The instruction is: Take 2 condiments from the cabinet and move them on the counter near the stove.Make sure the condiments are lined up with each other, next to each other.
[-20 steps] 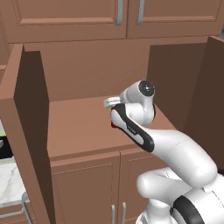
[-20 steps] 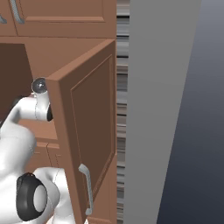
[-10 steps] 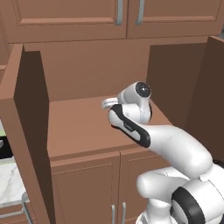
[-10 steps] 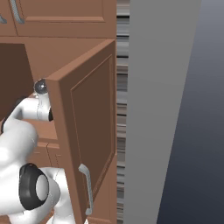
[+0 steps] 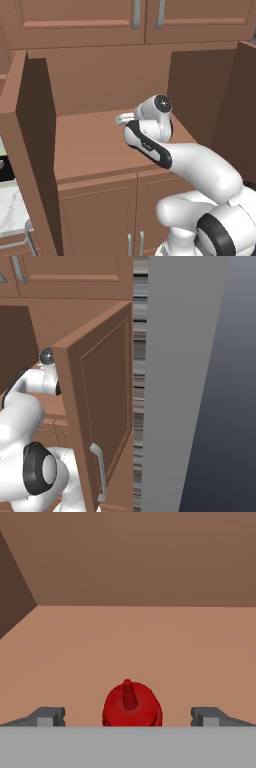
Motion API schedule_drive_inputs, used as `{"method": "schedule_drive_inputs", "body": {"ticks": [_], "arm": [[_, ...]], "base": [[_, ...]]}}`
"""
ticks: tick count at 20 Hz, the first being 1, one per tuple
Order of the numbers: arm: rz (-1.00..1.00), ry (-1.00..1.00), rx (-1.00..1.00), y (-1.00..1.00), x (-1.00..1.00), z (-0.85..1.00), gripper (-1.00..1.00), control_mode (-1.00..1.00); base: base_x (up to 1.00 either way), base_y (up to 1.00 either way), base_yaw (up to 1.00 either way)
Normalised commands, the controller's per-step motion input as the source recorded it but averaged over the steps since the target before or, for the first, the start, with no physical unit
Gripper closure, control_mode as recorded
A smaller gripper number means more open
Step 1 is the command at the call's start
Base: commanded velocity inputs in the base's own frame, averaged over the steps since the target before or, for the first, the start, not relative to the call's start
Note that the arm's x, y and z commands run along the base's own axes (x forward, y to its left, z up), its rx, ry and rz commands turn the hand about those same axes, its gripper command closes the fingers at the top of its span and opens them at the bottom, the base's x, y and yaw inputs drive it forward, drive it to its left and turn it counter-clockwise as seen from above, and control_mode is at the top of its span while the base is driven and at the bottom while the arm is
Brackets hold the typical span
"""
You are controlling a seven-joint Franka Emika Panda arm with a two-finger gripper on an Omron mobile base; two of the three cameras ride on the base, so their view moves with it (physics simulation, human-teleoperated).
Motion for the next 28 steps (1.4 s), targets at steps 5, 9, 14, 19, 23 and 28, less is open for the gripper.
{"method": "schedule_drive_inputs", "body": {"ticks": [5, 9, 14, 19, 23, 28], "arm": [[0.00, 0.00, 0.00, 0.00, 0.00, -0.05, -1.00, -1.00], [0.00, 0.00, 0.00, 0.00, 0.00, -0.09, -1.00, -1.00], [0.00, 0.00, 0.00, 0.00, 0.00, -0.07, -1.00, -1.00], [0.00, 0.01, 0.00, 0.00, 0.02, -0.12, -1.00, -1.00], [0.00, 0.01, 0.00, 0.00, 0.07, -0.09, -1.00, -1.00], [0.00, 0.00, 0.00, 0.00, 0.10, -0.01, -1.00, -1.00]], "base": [[0.00, 0.00, 0.00], [0.00, 0.00, 0.00], [0.00, 0.00, 0.00], [0.00, 0.00, 0.00], [0.00, 0.00, 0.00], [0.00, 0.00, 0.00]]}}
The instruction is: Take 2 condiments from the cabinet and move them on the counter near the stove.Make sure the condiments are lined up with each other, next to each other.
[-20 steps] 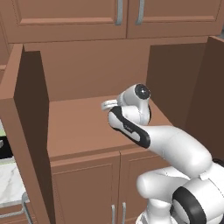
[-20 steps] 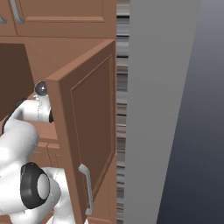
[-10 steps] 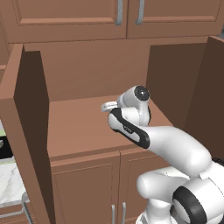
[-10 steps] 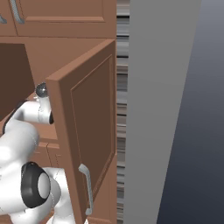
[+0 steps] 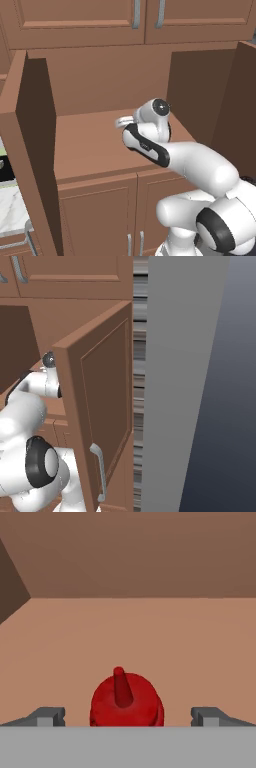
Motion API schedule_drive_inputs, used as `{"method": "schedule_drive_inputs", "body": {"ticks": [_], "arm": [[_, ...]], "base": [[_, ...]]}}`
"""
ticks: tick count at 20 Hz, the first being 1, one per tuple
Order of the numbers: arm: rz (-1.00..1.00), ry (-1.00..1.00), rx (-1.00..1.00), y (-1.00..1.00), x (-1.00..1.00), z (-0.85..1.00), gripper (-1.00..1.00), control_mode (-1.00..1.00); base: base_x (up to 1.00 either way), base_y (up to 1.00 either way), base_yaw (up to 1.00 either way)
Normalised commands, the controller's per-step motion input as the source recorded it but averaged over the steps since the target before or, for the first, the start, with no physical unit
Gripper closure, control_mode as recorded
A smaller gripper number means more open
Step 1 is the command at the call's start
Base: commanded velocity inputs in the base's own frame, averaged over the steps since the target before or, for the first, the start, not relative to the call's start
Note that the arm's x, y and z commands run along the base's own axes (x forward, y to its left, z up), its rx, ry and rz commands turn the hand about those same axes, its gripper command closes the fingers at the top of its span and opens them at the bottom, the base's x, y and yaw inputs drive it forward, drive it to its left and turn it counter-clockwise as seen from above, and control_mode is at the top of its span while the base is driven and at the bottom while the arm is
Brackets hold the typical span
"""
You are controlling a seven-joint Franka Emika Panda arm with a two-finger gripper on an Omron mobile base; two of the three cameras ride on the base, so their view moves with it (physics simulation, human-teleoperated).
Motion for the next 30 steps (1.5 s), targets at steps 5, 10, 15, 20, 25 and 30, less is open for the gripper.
{"method": "schedule_drive_inputs", "body": {"ticks": [5, 10, 15, 20, 25, 30], "arm": [[0.00, 0.00, 0.00, 0.00, 0.09, -0.01, 1.00, -1.00], [0.00, 0.00, 0.00, 0.00, 0.00, 0.00, 1.00, -1.00], [0.00, 0.00, 0.00, 0.00, 0.00, 0.00, 1.00, -1.00], [0.00, -0.01, 0.00, 0.00, -0.04, 0.00, 1.00, -1.00], [0.00, -0.01, 0.00, 0.00, -0.18, 0.00, 1.00, -1.00], [0.00, -0.03, 0.00, 0.02, -0.39, -0.05, 1.00, -1.00]], "base": [[0.00, 0.00, 0.00], [0.00, 0.00, 0.00], [0.00, 0.00, 0.00], [0.00, 0.00, 0.00], [0.00, 0.00, 0.00], [0.00, 0.00, 0.00]]}}
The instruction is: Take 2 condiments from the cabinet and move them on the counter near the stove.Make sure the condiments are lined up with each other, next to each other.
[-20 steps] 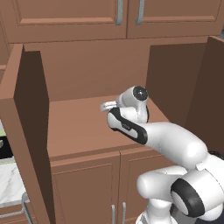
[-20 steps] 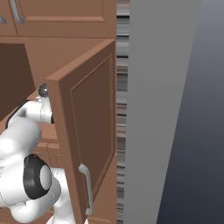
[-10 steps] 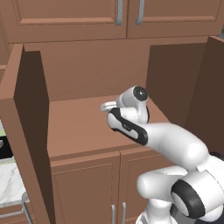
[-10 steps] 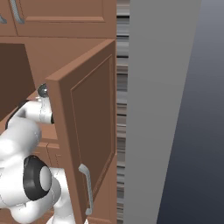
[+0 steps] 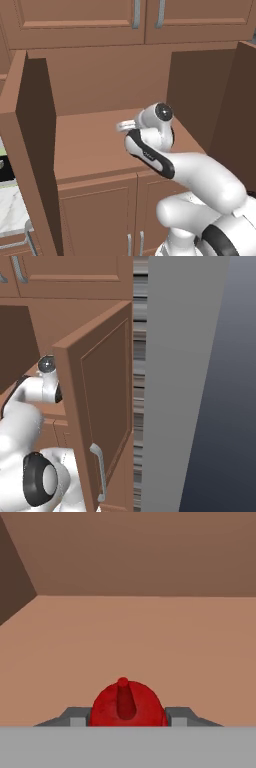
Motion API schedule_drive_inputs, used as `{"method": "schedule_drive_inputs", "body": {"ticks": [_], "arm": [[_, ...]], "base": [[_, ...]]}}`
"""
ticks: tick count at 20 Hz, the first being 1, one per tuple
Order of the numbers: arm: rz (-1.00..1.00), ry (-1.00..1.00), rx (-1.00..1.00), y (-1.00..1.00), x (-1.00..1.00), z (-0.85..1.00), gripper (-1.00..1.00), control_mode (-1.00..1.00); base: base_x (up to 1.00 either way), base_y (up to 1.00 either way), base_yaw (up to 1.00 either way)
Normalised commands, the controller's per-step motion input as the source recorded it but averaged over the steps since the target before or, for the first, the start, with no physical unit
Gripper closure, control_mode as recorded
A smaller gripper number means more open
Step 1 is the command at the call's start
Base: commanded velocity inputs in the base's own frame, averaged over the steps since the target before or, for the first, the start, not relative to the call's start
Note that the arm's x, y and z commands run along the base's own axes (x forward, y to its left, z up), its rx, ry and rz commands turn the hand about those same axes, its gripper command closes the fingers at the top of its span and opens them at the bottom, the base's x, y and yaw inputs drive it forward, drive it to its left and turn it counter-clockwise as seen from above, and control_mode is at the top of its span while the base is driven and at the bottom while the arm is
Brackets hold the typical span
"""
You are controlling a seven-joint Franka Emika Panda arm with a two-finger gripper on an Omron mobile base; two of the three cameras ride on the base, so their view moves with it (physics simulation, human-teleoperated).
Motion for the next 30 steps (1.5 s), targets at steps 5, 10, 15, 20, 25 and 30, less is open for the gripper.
{"method": "schedule_drive_inputs", "body": {"ticks": [5, 10, 15, 20, 25, 30], "arm": [[0.00, -0.02, 0.00, 0.15, -0.74, -0.05, 1.00, -1.00], [0.00, -0.05, 0.00, 0.04, -0.85, 0.27, 1.00, -1.00], [0.00, 0.00, 0.00, 0.00, -0.79, 0.73, 1.00, -1.00], [-0.02, 0.00, 0.01, -0.03, -0.76, 0.87, 1.00, -1.00], [-0.06, 0.00, 0.00, -0.06, -0.57, 0.90, 1.00, -1.00], [-0.07, 0.00, 0.00, -0.13, -0.51, 0.67, 1.00, -1.00]], "base": [[0.00, 0.00, 0.00], [0.00, 0.00, 0.00], [0.00, 0.00, 0.00], [0.00, 0.00, 0.00], [0.00, 0.00, 0.00], [0.00, 0.00, 0.00]]}}
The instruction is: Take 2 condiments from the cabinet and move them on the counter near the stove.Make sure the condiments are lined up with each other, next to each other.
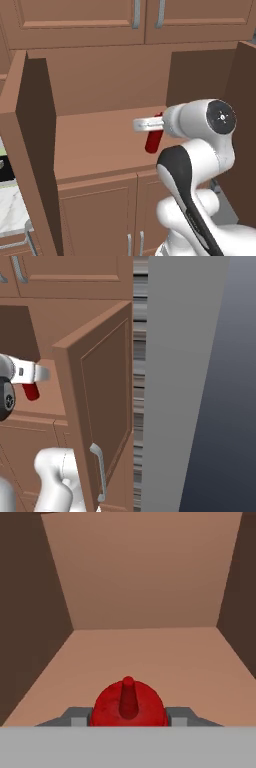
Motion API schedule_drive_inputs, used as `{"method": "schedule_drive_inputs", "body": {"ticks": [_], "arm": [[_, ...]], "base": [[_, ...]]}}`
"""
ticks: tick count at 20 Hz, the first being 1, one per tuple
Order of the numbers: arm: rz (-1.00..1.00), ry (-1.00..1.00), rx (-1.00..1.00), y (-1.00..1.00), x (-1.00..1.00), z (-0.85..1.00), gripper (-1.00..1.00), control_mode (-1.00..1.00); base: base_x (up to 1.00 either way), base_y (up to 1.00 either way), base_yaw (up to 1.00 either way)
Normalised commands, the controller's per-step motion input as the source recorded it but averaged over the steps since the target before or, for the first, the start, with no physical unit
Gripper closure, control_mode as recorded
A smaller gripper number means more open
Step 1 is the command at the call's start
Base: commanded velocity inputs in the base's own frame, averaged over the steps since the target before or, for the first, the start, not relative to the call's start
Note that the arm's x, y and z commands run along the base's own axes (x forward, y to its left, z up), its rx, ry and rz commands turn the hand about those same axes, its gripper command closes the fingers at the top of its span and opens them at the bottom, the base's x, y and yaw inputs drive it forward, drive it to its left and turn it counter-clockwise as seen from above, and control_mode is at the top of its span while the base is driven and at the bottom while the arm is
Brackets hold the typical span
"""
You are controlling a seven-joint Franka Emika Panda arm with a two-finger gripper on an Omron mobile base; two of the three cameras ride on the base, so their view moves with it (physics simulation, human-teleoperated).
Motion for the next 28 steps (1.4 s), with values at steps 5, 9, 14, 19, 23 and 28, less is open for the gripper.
{"method": "schedule_drive_inputs", "body": {"ticks": [5, 9, 14, 19, 23, 28], "arm": [[-0.07, 0.00, 0.00, -0.14, -0.51, 0.20, 1.00, -1.00], [-0.05, 0.00, 0.00, -0.02, -0.29, -0.08, 1.00, 1.00], [0.00, 0.00, 0.00, 0.00, 0.00, 0.00, 1.00, 1.00], [0.00, 0.00, 0.00, 0.00, 0.00, 0.00, 1.00, 1.00], [0.00, 0.00, 0.00, 0.00, 0.00, 0.00, 1.00, 1.00], [0.00, 0.00, 0.00, 0.00, 0.00, 0.00, 1.00, 1.00]], "base": [[0.00, 0.00, 0.00], [-0.34, -0.04, -0.06], [-0.84, -0.02, -0.07], [-0.90, 0.00, 0.00], [-0.92, 0.00, 0.00], [-0.97, 0.08, 0.00]]}}
